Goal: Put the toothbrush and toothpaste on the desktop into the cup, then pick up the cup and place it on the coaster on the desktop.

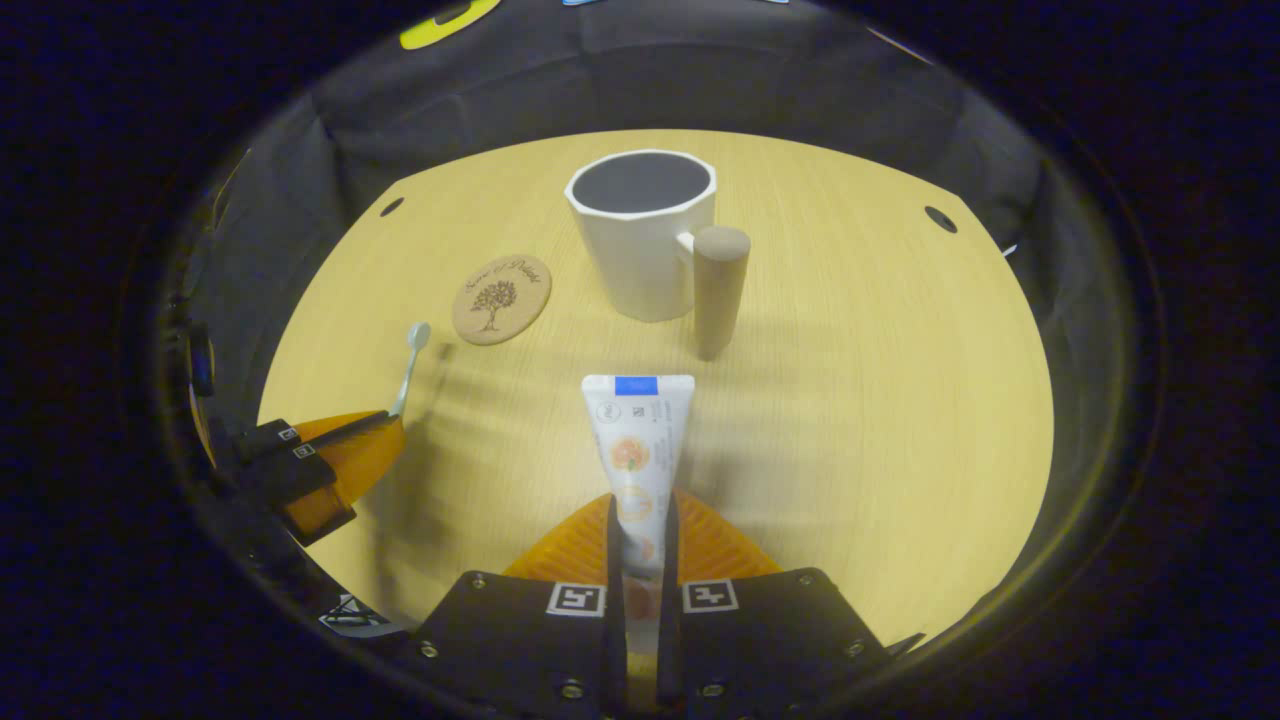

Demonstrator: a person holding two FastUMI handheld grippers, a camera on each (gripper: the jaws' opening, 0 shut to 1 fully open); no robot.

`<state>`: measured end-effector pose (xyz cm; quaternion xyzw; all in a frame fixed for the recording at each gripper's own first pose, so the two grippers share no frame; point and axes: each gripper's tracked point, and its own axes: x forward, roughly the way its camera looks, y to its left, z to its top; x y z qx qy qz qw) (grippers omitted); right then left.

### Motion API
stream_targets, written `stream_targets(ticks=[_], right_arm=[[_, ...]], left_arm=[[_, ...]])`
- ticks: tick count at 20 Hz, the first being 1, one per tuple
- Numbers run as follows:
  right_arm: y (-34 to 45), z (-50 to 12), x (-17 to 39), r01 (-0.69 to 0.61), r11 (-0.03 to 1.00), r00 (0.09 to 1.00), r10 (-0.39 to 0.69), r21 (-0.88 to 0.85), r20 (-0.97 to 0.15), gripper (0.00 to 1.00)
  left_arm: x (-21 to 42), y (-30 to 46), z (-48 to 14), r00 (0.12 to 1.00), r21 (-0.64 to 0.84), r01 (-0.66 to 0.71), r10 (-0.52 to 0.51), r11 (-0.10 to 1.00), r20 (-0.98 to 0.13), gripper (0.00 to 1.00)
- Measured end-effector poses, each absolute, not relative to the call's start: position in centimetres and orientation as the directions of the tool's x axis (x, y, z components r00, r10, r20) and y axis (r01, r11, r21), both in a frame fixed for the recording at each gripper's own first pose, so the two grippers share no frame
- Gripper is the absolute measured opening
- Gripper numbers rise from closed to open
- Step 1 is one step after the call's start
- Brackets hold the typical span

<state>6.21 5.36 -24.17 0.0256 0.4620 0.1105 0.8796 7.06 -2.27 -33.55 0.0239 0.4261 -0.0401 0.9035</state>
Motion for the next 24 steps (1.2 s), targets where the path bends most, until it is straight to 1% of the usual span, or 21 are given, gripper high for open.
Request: stream_targets(ticks=[4,9,17,20,21,22,24], right_arm=[[5.6,-21.5,6.3,-0.16,0.964,0.588,0.264,0.21,-0.764,0.14],[5.1,-17.5,7.3,-0.16,0.956,0.662,0.288,0.244,-0.692,0.13],[3.8,-10.7,14.3,-0.134,0.947,0.803,0.276,0.291,-0.528,0.13],[3.4,-8.8,16.6,-0.121,0.945,0.833,0.264,0.304,-0.487,0.13],[3.3,-8.2,17.0,-0.118,0.942,0.842,0.263,0.314,-0.472,0.13],[3.2,-7.7,17.8,-0.114,0.938,0.849,0.263,0.326,-0.458,0.13],[3.6,-7.4,19.6,-0.101,0.928,0.86,0.262,0.358,-0.439,0.13]], left_arm=[[7.4,-1.5,-30.9,0.695,0.02,0.096,-0.052,0.995,-0.717,0.08],[8.3,-1.6,-26.8,0.764,0.036,0.112,-0.063,0.993,-0.642,0.08],[8.9,-2.3,-22.1,0.811,0.007,0.125,-0.098,0.992,-0.577,0.08],[9.1,-2.1,-21.3,0.818,0.01,0.122,-0.094,0.993,-0.567,0.08],[9.1,-2.1,-21.3,0.821,0.012,0.12,-0.092,0.993,-0.564,0.06],[9.2,-2.0,-21.2,0.822,0.013,0.119,-0.091,0.993,-0.562,0.08],[8.9,-1.7,-21.2,0.82,0.013,0.118,-0.09,0.993,-0.565,0.08]])
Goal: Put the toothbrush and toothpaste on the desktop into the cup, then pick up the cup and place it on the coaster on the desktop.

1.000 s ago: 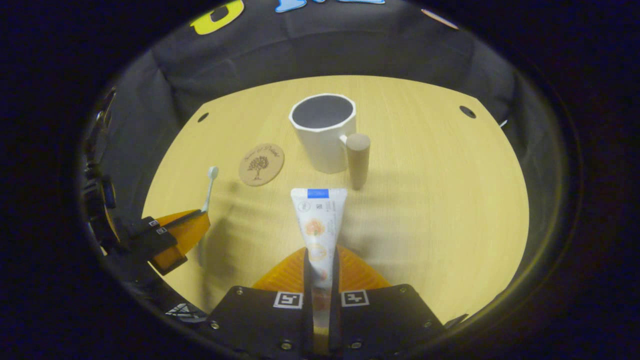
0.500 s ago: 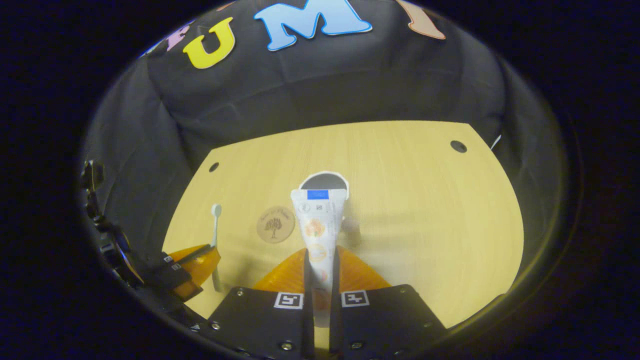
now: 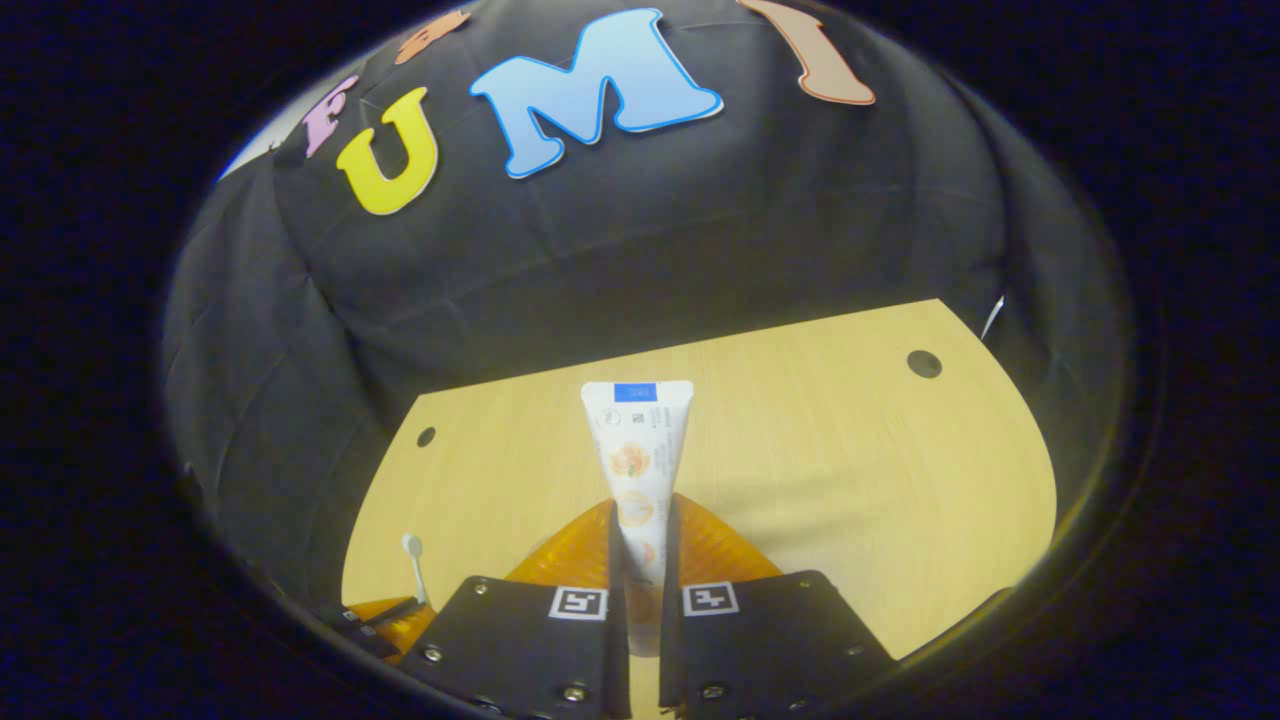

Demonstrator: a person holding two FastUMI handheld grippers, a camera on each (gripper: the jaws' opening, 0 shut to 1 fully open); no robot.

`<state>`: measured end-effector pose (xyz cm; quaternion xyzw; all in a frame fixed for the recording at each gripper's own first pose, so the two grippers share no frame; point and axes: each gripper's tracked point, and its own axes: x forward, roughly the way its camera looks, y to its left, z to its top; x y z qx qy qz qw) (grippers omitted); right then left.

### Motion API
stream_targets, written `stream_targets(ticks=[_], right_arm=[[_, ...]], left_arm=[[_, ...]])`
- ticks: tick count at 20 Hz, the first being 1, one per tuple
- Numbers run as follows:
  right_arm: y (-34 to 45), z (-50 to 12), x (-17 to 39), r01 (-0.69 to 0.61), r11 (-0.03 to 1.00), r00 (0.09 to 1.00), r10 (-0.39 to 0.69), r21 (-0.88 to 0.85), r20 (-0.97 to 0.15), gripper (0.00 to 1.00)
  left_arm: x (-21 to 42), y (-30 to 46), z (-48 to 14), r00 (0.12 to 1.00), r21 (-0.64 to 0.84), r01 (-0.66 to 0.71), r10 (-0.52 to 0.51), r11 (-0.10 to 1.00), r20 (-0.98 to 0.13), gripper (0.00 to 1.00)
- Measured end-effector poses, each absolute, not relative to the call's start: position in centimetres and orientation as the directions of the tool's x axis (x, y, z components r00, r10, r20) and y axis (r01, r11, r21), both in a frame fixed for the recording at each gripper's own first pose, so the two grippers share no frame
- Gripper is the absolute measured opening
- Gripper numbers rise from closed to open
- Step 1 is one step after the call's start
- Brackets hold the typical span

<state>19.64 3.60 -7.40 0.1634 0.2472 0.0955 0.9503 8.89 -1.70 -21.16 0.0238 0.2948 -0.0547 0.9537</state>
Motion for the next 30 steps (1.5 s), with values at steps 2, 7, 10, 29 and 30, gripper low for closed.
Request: stream_targets(ticks=[2,7,10,29,30], right_arm=[[3.7,-7.1,21.2,-0.082,0.917,0.864,0.261,0.391,-0.431,0.13],[3.7,-7.7,24.1,-0.029,0.895,0.871,0.242,0.446,-0.427,0.13],[3.9,-8.2,25.2,-0.008,0.887,0.876,0.229,0.462,-0.425,0.13],[5.6,-12.7,23.3,-0.105,0.964,0.882,0.203,0.244,-0.424,0.29],[5.4,-13.1,23.0,-0.101,0.965,0.879,0.2,0.242,-0.432,0.29]], left_arm=[[8.9,-1.4,-21.3,0.818,0.016,0.112,-0.083,0.994,-0.569,0.08],[8.8,-0.5,-21.4,0.814,0.02,0.099,-0.069,0.995,-0.577,0.08],[8.6,-0.1,-21.3,0.813,0.024,0.098,-0.066,0.995,-0.579,0.08],[10.1,-1.6,-19.5,0.845,0.038,0.131,-0.091,0.991,-0.527,0.08],[10.1,-1.7,-19.3,0.848,0.038,0.135,-0.095,0.99,-0.522,0.08]])
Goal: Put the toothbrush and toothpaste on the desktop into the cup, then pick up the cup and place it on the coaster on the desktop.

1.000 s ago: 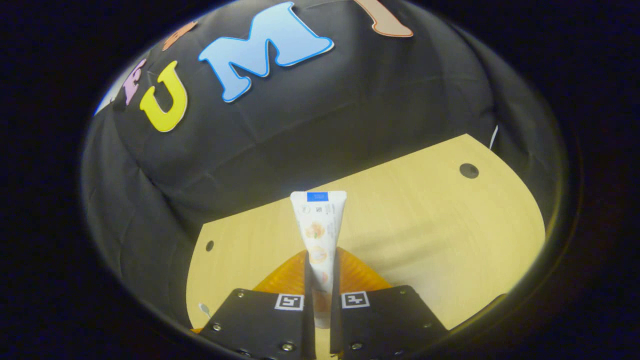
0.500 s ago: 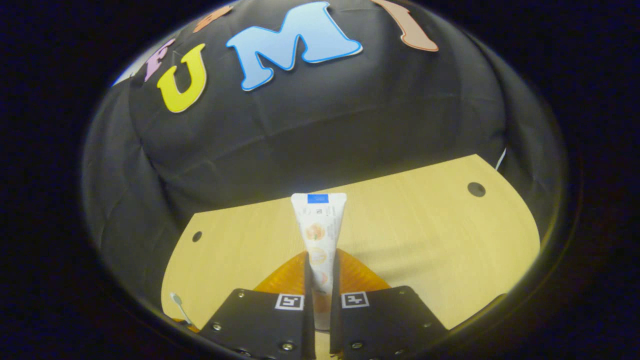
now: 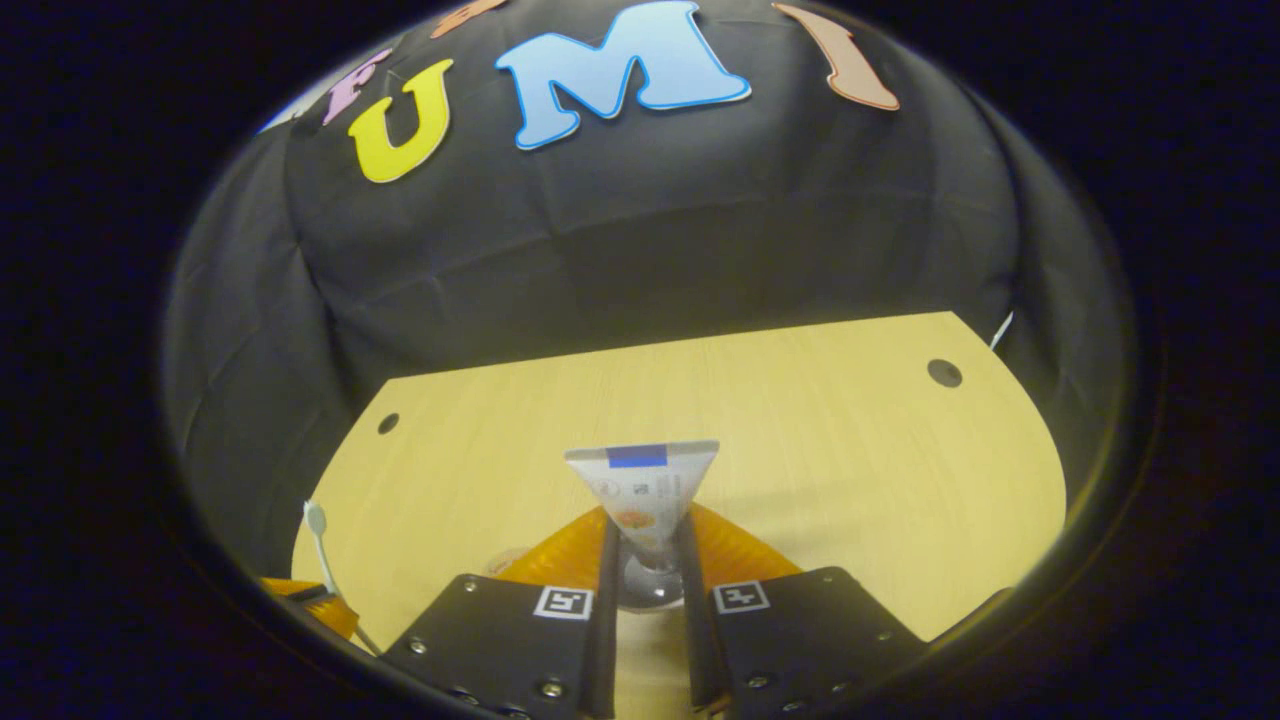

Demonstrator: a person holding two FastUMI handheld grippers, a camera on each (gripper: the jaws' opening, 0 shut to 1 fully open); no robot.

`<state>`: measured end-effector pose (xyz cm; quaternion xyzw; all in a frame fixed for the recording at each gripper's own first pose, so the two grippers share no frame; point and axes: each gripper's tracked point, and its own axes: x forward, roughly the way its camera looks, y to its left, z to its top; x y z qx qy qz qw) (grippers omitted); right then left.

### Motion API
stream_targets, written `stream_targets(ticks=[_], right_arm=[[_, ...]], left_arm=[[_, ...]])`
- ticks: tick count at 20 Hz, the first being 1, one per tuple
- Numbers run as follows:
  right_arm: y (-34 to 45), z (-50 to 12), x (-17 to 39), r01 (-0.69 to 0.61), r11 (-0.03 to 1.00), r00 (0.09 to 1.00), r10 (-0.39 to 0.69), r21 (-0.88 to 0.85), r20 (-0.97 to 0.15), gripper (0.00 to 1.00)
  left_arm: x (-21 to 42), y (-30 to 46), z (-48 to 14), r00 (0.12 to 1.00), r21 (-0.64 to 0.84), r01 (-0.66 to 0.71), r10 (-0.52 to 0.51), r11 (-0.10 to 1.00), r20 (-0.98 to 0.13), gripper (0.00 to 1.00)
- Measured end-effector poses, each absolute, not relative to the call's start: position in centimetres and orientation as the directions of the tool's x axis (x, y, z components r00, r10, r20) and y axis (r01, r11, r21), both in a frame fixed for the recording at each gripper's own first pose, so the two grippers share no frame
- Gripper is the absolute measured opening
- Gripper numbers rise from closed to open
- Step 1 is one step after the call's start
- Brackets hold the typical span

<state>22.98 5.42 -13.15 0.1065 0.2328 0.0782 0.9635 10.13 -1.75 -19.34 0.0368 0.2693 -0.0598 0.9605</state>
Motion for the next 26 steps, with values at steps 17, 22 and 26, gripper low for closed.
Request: stream_targets(ticks=[17,22,26], right_arm=[[1.0,-8.1,19.1,-0.062,0.946,0.929,0.172,0.318,-0.328,0.55],[-2.4,-10.2,17.2,0.006,0.95,0.918,0.118,0.311,-0.379,0.55],[-4.7,-12.5,15.4,0.062,0.954,0.895,0.077,0.294,-0.438,0.55]], left_arm=[[14.8,-6.8,-14.0,0.921,0.139,0.252,-0.193,0.958,-0.338,0.08],[17.4,-10.1,-12.8,0.924,0.172,0.307,-0.251,0.936,-0.287,0.08],[19.9,-12.9,-12.0,0.925,0.2,0.352,-0.306,0.915,-0.225,0.08]])
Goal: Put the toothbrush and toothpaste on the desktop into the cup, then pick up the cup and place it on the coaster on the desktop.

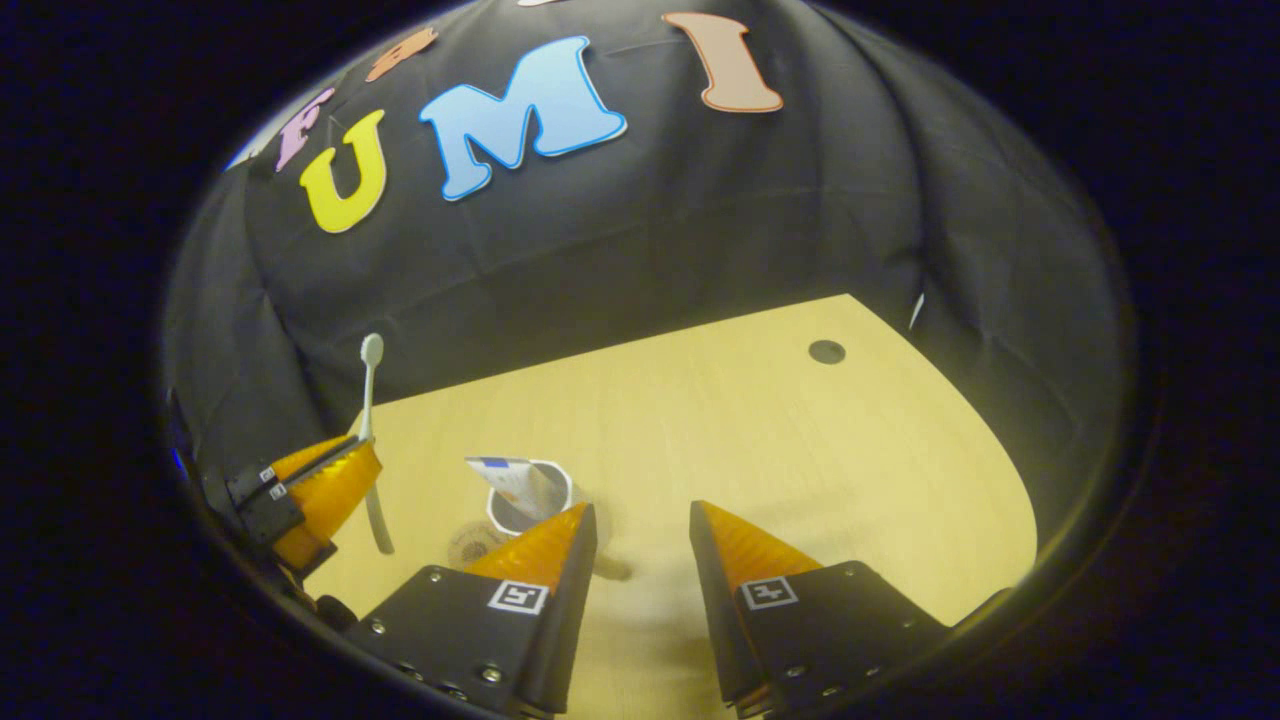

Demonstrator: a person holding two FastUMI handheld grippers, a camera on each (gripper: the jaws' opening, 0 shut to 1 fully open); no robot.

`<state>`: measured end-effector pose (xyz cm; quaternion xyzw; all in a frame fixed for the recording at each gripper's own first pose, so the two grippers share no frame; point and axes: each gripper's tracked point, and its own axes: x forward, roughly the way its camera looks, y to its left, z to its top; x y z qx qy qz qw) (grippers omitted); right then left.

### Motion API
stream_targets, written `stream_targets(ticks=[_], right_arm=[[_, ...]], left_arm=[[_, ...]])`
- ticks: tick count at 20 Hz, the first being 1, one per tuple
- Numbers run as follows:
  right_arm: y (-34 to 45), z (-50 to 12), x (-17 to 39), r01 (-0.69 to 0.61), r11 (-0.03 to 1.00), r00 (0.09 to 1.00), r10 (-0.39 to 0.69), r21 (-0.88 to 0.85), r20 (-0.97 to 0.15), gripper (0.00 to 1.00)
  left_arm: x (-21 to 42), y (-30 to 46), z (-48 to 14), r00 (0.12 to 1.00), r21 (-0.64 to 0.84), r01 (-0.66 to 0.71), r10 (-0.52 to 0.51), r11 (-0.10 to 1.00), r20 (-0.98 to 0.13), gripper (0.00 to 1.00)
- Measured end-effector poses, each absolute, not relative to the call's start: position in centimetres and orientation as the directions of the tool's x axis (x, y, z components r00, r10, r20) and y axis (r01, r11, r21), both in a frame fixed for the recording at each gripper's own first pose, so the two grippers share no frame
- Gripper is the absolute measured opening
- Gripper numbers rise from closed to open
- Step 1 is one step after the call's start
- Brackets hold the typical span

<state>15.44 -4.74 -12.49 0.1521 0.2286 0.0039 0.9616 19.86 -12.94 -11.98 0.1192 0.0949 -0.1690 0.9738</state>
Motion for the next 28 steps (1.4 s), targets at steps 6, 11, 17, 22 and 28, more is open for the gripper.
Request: stream_targets(ticks=[6,11,17,22,28], right_arm=[[-7.6,-14.7,13.1,0.127,0.958,0.862,0.021,0.256,-0.506,0.55],[-8.8,-15.6,11.7,0.155,0.959,0.845,-0.005,0.236,-0.535,0.55],[-8.9,-16.5,10.5,0.153,0.965,0.826,-0.007,0.213,-0.563,0.55],[-8.9,-17.2,9.6,0.137,0.974,0.815,-0.007,0.182,-0.58,0.55],[-8.7,-19.0,8.5,0.131,0.973,0.791,0.012,0.188,-0.611,0.55]], left_arm=[[23.2,-16.9,-12.8,0.908,0.148,0.405,-0.377,0.902,-0.185,0.07],[24.7,-18.8,-13.6,0.904,0.121,0.413,-0.391,0.903,-0.17,0.07],[26.2,-18.6,-13.2,0.92,0.037,0.384,-0.379,0.923,-0.1,0.07],[25.8,-17.1,-11.8,0.937,-0.044,0.346,-0.348,0.937,-0.04,0.07],[25.7,-19.2,-11.9,0.926,-0.065,0.373,-0.375,0.926,-0.038,0.07]])
